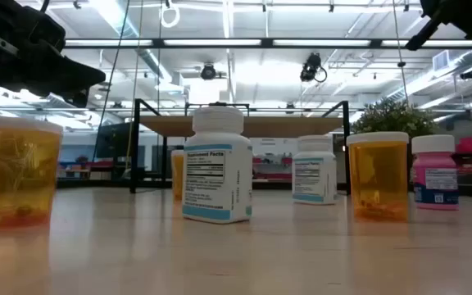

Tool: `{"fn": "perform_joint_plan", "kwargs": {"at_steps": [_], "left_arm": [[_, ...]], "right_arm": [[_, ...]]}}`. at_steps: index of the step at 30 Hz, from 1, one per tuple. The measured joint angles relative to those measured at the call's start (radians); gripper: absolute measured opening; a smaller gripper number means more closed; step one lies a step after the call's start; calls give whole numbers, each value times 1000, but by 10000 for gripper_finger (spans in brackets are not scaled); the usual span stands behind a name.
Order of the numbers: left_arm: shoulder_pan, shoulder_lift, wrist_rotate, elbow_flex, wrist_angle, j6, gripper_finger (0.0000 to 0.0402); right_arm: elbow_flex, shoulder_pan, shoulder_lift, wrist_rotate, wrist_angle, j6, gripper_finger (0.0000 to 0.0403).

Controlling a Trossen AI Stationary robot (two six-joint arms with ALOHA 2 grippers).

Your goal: Pick and place medicine bottles onto shelf by color

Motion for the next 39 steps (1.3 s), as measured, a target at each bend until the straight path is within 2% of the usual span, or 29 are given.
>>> {"fn": "perform_joint_plan", "kwargs": {"at_steps": [28, 35, 39], "left_arm": [[0, 0, 0, 0, 0, 0, 36], [0, 0, 0, 0, 0, 0, 40], [0, 0, 0, 0, 1, 1, 35]], "right_arm": [[0, 0, 0, 0, 0, 0, 10], [0, -4, 0, 25, 49, -82, 10], [0, -4, 0, 25, 49, -44, 10]]}}
